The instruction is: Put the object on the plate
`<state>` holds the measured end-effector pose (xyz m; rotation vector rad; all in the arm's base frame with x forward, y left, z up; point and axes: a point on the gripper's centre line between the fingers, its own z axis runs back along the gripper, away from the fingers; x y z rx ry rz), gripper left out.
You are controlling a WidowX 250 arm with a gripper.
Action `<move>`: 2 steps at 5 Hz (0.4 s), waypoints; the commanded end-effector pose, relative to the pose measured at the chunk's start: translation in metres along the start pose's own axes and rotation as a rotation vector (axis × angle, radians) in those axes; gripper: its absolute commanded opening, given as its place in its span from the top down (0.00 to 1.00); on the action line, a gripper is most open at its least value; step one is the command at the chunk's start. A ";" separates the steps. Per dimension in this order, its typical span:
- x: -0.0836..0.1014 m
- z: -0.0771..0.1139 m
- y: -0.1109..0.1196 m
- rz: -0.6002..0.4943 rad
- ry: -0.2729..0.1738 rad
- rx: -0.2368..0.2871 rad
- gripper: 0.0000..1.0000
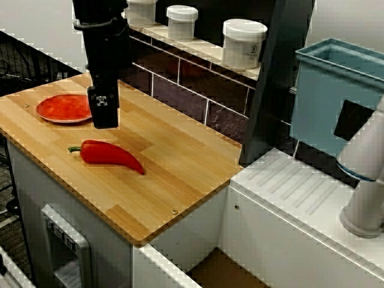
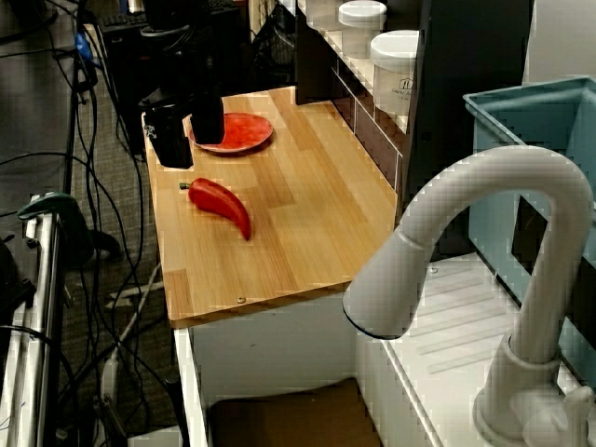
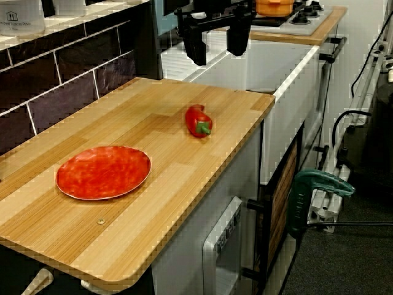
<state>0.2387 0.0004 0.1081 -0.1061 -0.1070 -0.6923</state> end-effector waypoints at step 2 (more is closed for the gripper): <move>0.000 -0.030 0.018 0.016 -0.013 0.087 0.00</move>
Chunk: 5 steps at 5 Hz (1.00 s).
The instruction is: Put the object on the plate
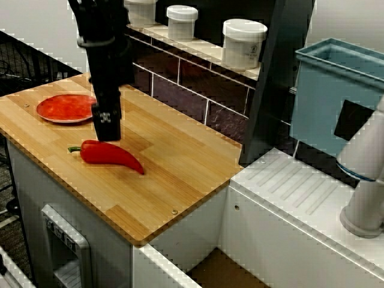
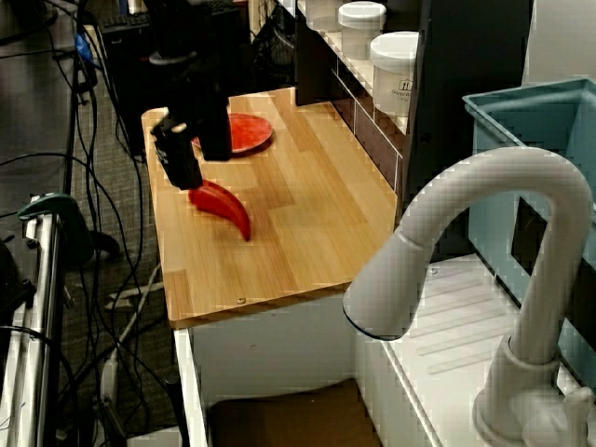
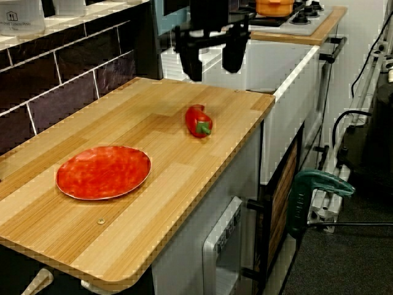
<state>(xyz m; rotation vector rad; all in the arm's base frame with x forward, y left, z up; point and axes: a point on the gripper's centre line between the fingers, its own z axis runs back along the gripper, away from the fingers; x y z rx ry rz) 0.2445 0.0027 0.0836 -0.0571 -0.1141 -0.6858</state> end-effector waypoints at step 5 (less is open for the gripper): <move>-0.005 -0.037 0.021 -0.015 0.022 0.090 0.00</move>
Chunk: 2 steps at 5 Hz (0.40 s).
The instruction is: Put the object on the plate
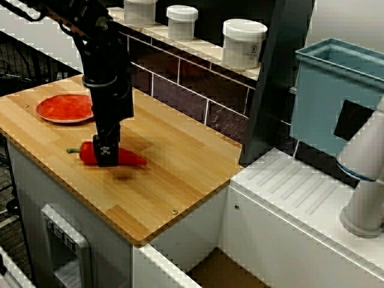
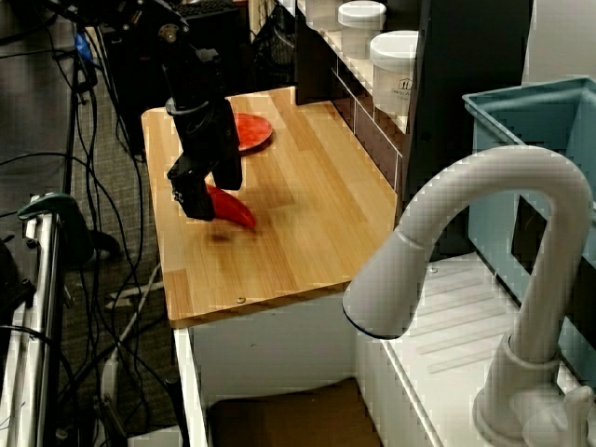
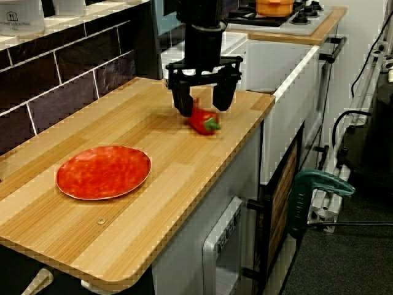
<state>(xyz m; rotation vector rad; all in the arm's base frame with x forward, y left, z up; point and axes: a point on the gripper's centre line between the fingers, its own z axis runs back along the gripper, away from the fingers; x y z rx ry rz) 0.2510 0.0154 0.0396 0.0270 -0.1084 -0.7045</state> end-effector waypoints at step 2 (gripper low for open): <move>0.005 0.009 0.014 0.019 -0.017 0.012 0.00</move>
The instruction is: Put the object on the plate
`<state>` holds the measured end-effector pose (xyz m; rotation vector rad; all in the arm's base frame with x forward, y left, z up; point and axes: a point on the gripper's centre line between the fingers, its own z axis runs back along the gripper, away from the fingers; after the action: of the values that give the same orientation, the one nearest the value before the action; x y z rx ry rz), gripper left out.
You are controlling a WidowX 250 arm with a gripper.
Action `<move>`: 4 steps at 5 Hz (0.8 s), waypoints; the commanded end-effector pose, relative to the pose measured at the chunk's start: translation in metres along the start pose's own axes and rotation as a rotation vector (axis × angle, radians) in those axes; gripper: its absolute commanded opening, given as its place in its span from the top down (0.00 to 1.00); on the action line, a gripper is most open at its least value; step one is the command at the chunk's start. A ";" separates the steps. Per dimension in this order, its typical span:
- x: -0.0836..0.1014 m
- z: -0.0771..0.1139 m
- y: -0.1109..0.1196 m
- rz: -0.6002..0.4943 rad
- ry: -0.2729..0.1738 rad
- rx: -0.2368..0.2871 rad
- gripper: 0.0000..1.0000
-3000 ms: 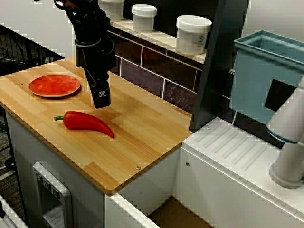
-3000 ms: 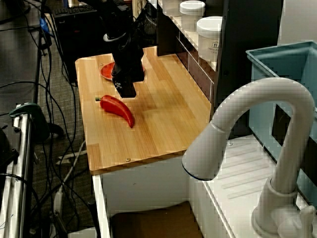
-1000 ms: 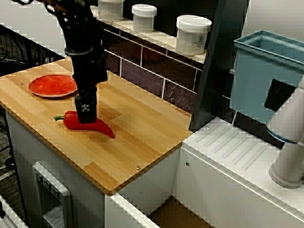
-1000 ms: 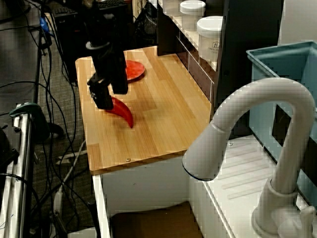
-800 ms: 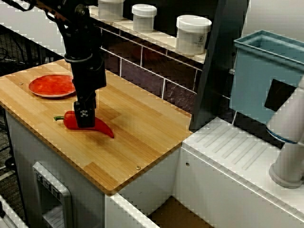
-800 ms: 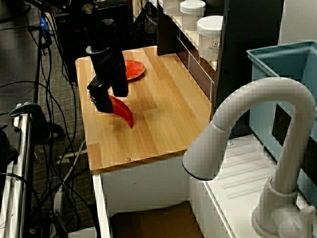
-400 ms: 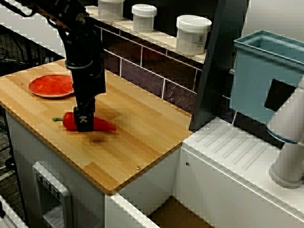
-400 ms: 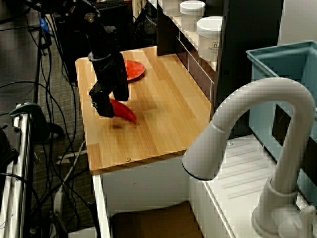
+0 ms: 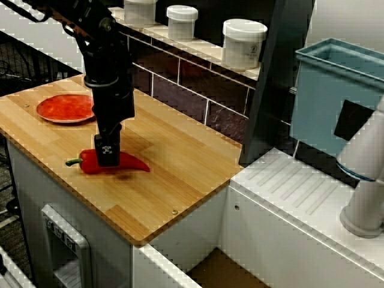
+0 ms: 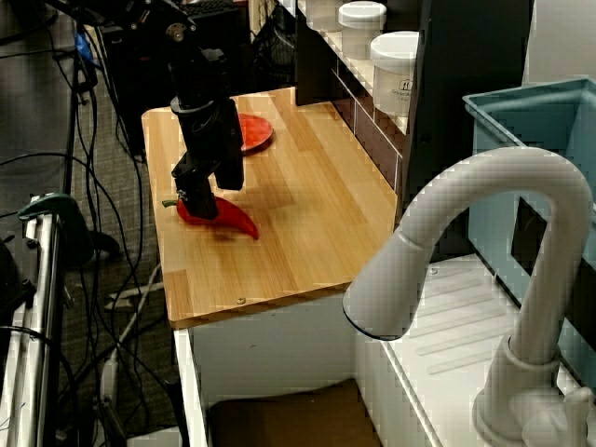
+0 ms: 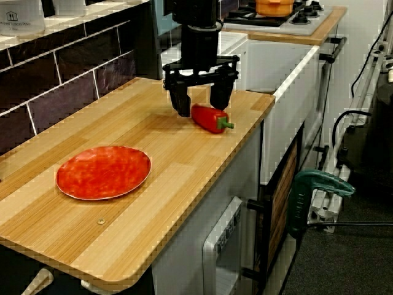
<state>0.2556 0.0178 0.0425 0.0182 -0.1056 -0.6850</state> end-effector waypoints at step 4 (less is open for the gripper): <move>-0.004 -0.005 -0.002 -0.021 -0.001 0.025 0.00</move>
<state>0.2498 0.0167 0.0323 0.0334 -0.1018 -0.6990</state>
